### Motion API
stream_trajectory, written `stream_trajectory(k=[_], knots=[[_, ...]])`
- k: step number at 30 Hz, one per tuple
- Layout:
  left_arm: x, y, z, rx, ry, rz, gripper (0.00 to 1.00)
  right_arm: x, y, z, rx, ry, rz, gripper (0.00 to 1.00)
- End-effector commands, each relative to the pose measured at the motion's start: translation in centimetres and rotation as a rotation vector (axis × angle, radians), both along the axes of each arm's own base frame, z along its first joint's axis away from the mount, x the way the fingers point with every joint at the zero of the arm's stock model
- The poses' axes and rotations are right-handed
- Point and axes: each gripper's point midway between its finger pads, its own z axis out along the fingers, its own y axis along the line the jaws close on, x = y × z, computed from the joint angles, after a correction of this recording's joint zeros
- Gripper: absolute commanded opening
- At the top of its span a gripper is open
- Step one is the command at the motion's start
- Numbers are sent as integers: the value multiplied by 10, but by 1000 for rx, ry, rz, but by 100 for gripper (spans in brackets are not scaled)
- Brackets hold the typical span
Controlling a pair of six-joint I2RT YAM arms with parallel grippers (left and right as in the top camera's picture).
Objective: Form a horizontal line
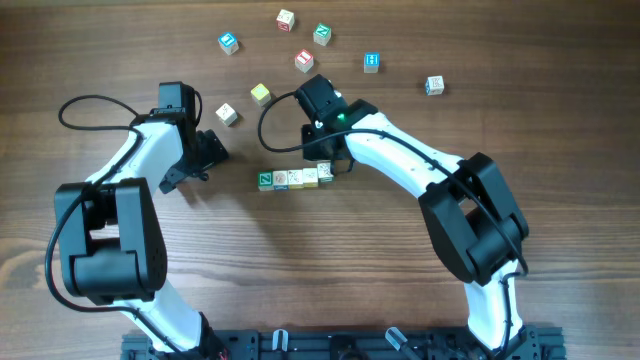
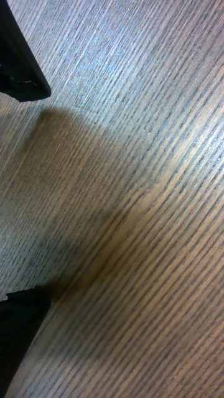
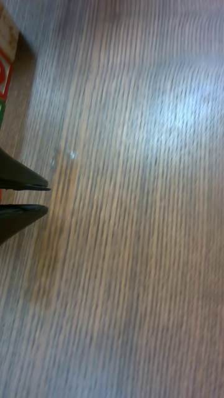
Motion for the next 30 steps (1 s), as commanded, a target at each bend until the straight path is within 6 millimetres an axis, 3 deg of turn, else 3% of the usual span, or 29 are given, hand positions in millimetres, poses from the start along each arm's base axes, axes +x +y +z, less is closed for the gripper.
stream_trajectory(k=[1, 7, 19, 26, 30], knots=[[-4, 0, -5, 5, 19, 0, 100, -9, -10, -9, -35, 52, -1, 10], [-4, 0, -5, 5, 19, 0, 100, -27, -1, -11, 23, 144, 32, 10], [-4, 0, -5, 5, 19, 0, 100, -34, -4, -13, 13, 175, 31, 10], [-4, 0, -5, 5, 19, 0, 100, -13, -35, -14, -99, 96, -99, 14], [-4, 0, -5, 5, 19, 0, 100, -31, -39, -17, -62, 213, -106, 17]])
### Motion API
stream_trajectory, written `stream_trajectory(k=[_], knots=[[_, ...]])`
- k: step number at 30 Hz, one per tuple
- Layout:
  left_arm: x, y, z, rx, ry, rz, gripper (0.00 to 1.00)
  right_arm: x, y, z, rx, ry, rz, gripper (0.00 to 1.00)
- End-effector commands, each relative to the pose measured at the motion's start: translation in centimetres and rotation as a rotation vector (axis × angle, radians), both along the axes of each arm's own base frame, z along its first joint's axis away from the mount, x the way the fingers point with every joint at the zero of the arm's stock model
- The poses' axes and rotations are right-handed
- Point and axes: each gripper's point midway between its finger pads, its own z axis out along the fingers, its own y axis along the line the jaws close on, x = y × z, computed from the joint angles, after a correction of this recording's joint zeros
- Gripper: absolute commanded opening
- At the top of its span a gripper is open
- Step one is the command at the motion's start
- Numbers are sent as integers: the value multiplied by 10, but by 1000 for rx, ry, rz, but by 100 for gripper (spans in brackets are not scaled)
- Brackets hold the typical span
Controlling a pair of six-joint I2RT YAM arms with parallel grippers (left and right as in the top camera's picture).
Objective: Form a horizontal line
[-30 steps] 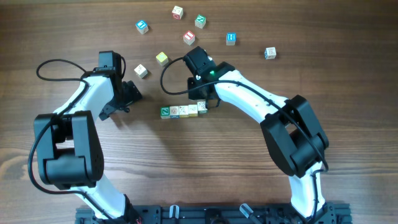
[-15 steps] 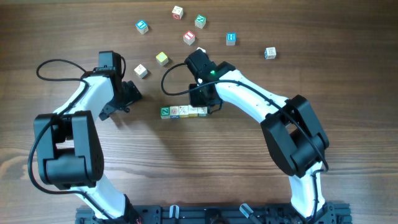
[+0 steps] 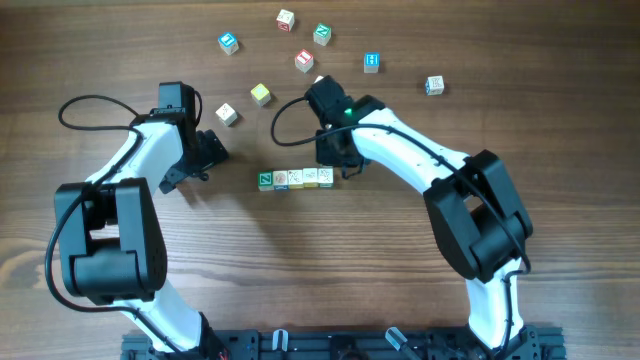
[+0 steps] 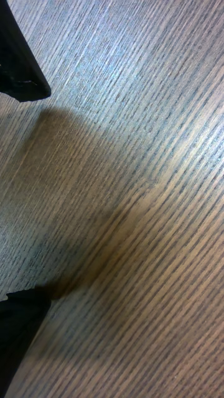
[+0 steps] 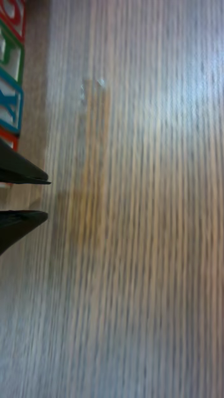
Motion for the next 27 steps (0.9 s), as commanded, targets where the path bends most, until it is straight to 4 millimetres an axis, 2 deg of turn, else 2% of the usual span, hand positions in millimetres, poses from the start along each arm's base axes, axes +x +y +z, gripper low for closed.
stream_trajectory(k=[1, 4, 7, 18, 23, 27], knots=[[-4, 0, -5, 5, 19, 0, 100, -14, -2, -6, 14, 81, -20, 17], [-4, 0, -5, 5, 19, 0, 100, -28, -7, -8, -3, 141, -19, 16], [-4, 0, -5, 5, 19, 0, 100, -39, 0, -7, 47, 201, -10, 16], [-4, 0, -5, 5, 19, 0, 100, -34, 6, -6, 70, 182, -5, 16], [-4, 0, -5, 5, 19, 0, 100, -26, -12, -8, -21, 135, 0, 19], [-4, 0, -5, 5, 19, 0, 100, -11, -39, -8, -32, 134, -44, 25]])
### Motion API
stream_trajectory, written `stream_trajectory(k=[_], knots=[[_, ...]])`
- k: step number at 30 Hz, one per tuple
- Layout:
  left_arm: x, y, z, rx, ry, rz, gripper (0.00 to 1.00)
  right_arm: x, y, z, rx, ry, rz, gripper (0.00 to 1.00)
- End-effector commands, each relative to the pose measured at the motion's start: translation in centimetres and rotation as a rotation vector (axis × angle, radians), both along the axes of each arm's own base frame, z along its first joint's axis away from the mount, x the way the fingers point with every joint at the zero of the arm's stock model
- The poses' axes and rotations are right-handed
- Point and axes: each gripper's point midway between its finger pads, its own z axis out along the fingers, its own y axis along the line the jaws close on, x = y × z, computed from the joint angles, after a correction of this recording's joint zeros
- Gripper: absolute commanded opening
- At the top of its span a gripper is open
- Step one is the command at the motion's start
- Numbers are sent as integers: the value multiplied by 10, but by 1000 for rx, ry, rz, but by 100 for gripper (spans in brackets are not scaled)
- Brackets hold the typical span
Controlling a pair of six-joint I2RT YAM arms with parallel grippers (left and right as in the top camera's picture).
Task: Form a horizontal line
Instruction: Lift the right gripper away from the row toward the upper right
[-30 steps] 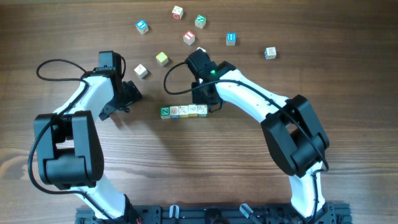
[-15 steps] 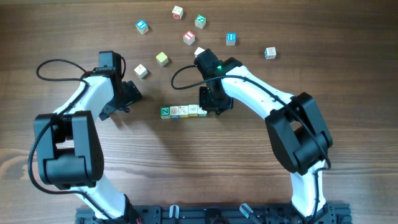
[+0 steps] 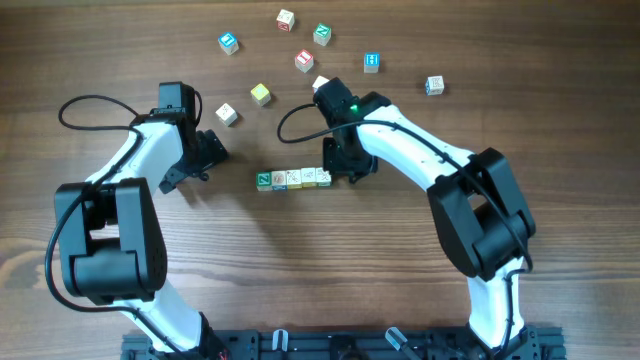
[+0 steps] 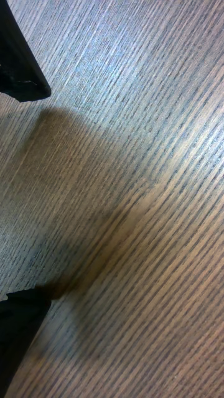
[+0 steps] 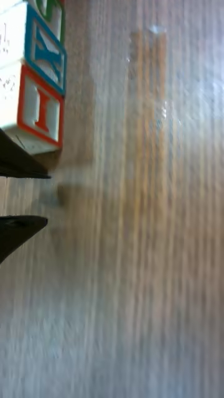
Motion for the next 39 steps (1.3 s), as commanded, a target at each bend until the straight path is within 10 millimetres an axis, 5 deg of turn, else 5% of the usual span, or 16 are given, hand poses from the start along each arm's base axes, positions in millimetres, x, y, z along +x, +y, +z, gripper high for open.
stream_trajectory(k=[1, 2, 4, 7, 10, 12, 19, 23, 39], knots=[[-4, 0, -5, 5, 19, 0, 100, 21, -36, -5, -38, -11, -55, 28], [-4, 0, -5, 5, 19, 0, 100, 29, -51, -5, -39, -15, -52, 43], [-4, 0, -5, 5, 19, 0, 100, 39, -72, -5, -45, -20, -70, 56], [-4, 0, -5, 5, 19, 0, 100, 53, -109, -5, -96, -41, -128, 60], [-4, 0, -5, 5, 19, 0, 100, 60, -133, -5, -113, -42, -178, 100], [-4, 0, -5, 5, 19, 0, 100, 67, -134, -4, -104, -66, -187, 100], [-4, 0, -5, 5, 19, 0, 100, 148, -112, 19, 21, -401, -206, 100], [-4, 0, -5, 5, 19, 0, 100, 172, -106, 34, 64, -512, -212, 100], [-4, 0, -5, 5, 19, 1, 100, 176, -105, 36, 70, -528, -214, 100]])
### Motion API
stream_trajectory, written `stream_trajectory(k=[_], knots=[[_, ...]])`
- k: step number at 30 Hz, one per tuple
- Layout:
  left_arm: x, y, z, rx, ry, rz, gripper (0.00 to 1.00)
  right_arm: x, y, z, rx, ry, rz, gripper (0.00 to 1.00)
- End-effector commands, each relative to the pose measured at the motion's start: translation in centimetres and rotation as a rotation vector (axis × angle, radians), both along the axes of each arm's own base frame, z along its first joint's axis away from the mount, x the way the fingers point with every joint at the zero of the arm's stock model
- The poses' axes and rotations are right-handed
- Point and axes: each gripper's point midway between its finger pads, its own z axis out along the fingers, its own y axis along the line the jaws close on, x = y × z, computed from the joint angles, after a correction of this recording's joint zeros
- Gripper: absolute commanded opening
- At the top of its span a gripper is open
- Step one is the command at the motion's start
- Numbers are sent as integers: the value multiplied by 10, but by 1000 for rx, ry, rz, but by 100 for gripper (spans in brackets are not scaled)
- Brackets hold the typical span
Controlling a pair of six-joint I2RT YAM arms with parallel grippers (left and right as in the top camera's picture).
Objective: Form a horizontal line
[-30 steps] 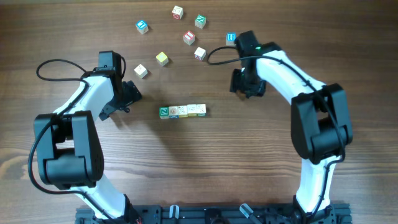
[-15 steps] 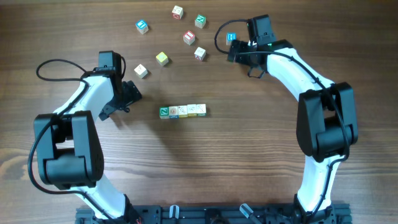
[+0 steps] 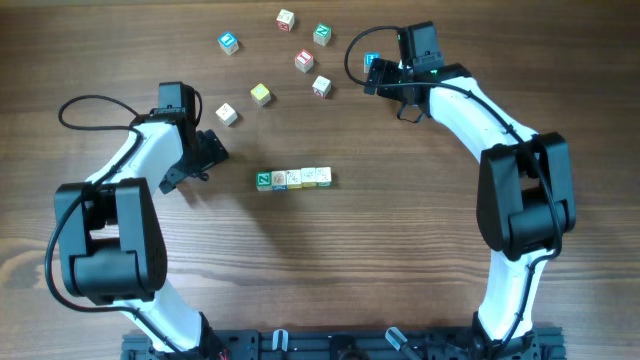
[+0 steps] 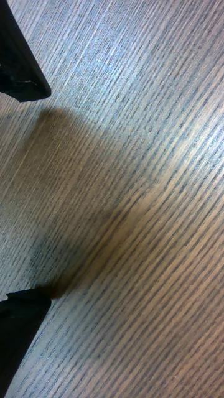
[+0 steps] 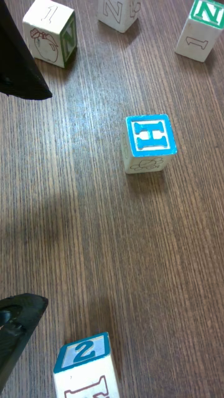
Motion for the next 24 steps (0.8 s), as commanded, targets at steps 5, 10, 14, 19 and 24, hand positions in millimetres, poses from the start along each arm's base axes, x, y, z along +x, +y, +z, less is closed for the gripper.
stream_trajectory(k=[5, 10, 14, 19, 24], knots=[[-4, 0, -5, 6, 19, 1, 100, 1, -2, -4, -22, 0, -1, 100], [-2, 8, 3, 6, -3, 23, 100, 1, -2, -4, -22, 0, -1, 100], [7, 7, 36, 11, -102, 18, 100, 1, -2, -4, -22, 1, -1, 100], [15, 7, 89, 19, -252, 18, 100, 1, -2, -4, -22, 1, -1, 100], [11, 7, 170, 31, -479, 18, 100, 1, -2, -4, -22, 1, -1, 100]])
